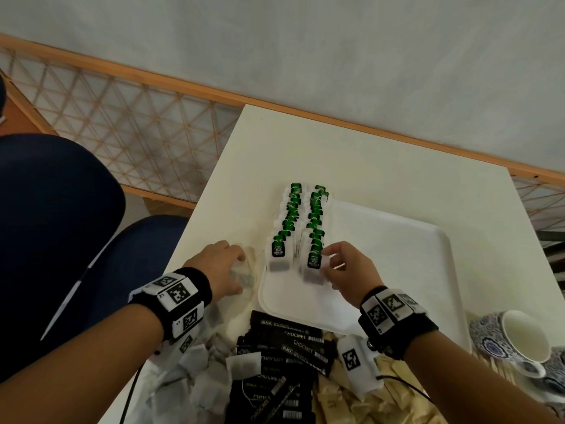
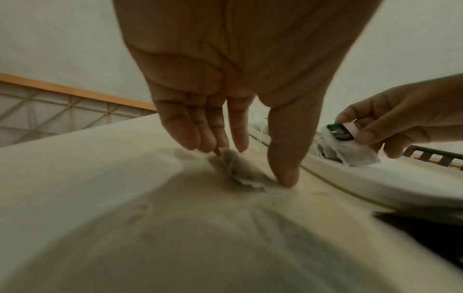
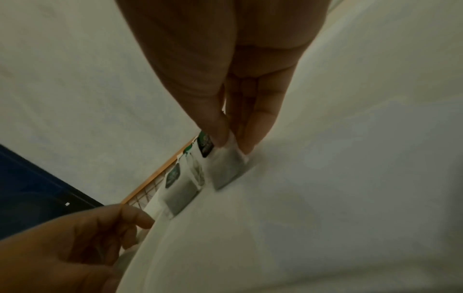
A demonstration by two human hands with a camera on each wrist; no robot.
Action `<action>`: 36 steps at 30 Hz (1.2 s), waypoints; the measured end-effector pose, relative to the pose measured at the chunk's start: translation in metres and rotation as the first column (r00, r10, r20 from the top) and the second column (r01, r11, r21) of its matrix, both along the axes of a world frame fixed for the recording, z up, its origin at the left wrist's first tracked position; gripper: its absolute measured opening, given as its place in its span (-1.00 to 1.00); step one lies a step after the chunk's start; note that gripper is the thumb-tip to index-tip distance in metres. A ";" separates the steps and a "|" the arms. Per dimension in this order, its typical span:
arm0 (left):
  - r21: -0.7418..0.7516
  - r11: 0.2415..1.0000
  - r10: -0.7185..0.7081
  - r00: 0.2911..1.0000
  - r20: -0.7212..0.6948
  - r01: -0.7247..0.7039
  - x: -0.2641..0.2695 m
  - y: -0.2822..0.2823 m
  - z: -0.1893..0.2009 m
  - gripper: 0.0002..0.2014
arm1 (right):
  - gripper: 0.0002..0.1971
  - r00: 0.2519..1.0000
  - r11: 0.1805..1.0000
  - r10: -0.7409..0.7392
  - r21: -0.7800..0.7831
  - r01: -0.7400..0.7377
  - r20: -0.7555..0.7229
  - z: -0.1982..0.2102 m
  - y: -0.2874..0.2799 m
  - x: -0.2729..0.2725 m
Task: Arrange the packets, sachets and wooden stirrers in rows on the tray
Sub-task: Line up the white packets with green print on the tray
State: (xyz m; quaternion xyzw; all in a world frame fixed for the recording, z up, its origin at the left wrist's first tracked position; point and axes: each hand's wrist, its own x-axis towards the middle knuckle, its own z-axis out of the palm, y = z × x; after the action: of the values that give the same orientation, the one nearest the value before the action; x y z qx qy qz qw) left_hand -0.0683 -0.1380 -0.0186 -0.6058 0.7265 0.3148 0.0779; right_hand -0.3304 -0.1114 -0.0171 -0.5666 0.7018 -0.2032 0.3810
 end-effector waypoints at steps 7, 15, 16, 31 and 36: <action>0.013 1.000 -0.018 0.999 0.047 0.017 -0.001 -0.005 0.000 -0.75 | -0.78 0.974 0.989 0.081 -0.104 -0.105 -0.213 0.001 0.005 -0.008; -0.046 0.996 0.067 0.984 -0.166 -0.076 0.010 -0.005 0.006 -0.76 | -0.86 0.841 0.866 0.499 0.067 -0.496 -0.211 0.004 0.017 -0.005; -0.054 0.994 0.081 0.978 -0.191 -0.093 0.011 -0.006 0.008 -0.77 | -0.83 0.827 0.851 0.522 0.055 -0.523 -0.211 0.002 0.018 -0.003; 0.299 0.924 0.375 0.721 -0.583 -0.239 -0.033 0.000 0.020 -0.89 | -0.76 0.968 0.961 0.242 -0.152 -0.230 0.066 0.020 0.006 0.029; 0.258 0.906 0.423 0.679 -0.599 -0.336 -0.039 0.004 0.016 -0.80 | -0.89 0.980 0.967 0.201 -0.160 -0.198 0.004 0.023 -0.002 0.036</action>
State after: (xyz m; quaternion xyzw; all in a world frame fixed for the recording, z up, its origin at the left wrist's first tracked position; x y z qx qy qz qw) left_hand -0.1068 -0.1338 -0.0030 -0.5919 0.5450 0.5576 -0.2043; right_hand -0.2947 -0.1137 0.0056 -0.6606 0.6191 -0.2247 0.3603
